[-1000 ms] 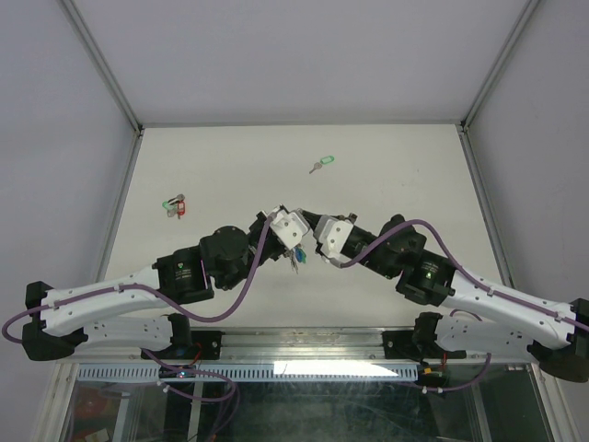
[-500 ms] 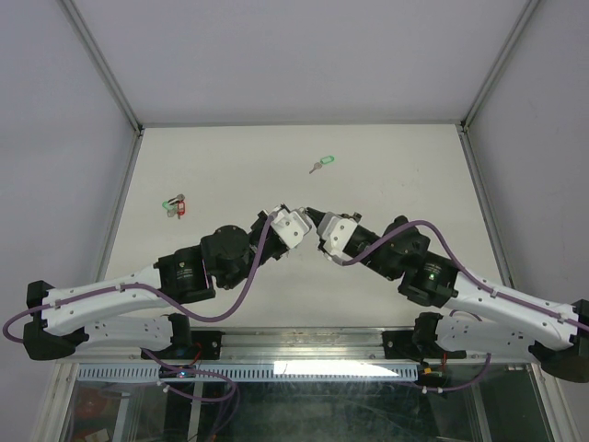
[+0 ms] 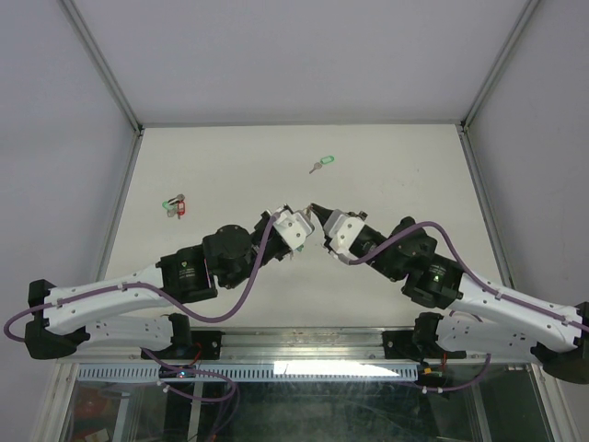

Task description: Put the keys on the keyring

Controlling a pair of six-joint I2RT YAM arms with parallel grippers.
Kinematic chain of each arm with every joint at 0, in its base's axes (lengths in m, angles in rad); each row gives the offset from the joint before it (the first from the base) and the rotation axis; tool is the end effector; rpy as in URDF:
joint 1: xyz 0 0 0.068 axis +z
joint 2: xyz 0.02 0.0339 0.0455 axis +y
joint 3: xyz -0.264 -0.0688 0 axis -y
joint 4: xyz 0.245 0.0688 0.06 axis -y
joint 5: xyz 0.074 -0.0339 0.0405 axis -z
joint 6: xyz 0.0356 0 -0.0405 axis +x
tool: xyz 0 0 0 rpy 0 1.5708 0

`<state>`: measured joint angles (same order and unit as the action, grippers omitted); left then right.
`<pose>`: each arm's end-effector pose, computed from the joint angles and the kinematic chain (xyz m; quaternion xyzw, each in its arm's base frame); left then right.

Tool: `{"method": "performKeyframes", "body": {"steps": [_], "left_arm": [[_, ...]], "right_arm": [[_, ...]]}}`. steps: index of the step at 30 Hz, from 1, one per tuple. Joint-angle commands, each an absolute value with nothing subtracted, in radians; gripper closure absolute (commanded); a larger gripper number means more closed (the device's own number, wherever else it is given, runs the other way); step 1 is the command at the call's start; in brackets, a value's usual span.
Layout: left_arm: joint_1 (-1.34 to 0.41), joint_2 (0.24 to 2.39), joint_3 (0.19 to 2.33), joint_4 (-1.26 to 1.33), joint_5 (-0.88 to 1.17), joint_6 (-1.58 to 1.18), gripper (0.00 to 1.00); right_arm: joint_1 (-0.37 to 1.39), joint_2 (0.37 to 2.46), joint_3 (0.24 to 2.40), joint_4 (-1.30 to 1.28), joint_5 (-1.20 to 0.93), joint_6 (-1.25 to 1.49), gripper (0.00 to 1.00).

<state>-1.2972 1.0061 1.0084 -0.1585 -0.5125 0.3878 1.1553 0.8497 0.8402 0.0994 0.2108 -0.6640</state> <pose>0.0782 -0.2142 0.3807 0.4391 0.6123 -0.1030 0.6493 0.0874 0.1796 0.3792 -0.4818 0.4732 0.1097 0.7293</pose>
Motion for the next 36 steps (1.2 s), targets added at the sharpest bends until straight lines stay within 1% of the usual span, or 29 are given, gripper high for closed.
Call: {"method": "performKeyframes", "body": {"steps": [1, 12, 14, 15, 17, 18, 25, 29, 33, 34, 36], "left_arm": [[-1.319, 1.011, 1.038, -0.18, -0.436, 0.391, 1.0], [-1.32, 1.005, 1.037, -0.198, -0.413, 0.392, 1.0], [-1.32, 1.003, 1.034, -0.202, -0.395, 0.386, 1.0], [-1.319, 1.003, 1.034, -0.205, -0.381, 0.382, 1.0], [-1.32, 1.002, 1.03, -0.211, -0.348, 0.371, 1.0], [-1.32, 1.001, 1.025, -0.213, -0.333, 0.364, 1.0], [-1.32, 0.971, 0.996, -0.213, -0.271, 0.337, 1.0], [-1.32, 0.972, 0.989, -0.208, -0.263, 0.321, 1.0], [-1.32, 0.968, 0.98, -0.178, -0.291, 0.291, 1.0], [-1.32, 0.964, 0.976, -0.171, -0.308, 0.282, 1.0], [-1.32, 0.954, 0.966, -0.152, -0.344, 0.269, 1.0]], "right_arm": [[1.144, 0.812, 0.87, 0.242, 0.307, -0.679, 1.0], [1.144, 0.807, 0.89, 0.113, 0.303, -0.691, 1.0], [1.145, 0.804, 0.898, 0.09, 0.294, -0.753, 0.96], [1.144, 0.802, 0.901, 0.076, 0.281, -0.753, 0.96], [1.146, 0.798, 0.911, 0.056, 0.255, -0.748, 0.97], [1.145, 0.797, 0.918, 0.038, 0.241, -0.747, 1.0], [1.145, 0.769, 0.972, -0.125, 0.135, -0.734, 1.0], [1.145, 0.761, 0.999, -0.191, 0.076, -0.7, 0.97], [1.145, 0.747, 1.001, -0.185, 0.129, -0.626, 0.94], [1.145, 0.745, 1.005, -0.182, 0.169, -0.559, 0.92], [1.144, 0.743, 1.017, -0.184, 0.26, -0.423, 0.83]]}}
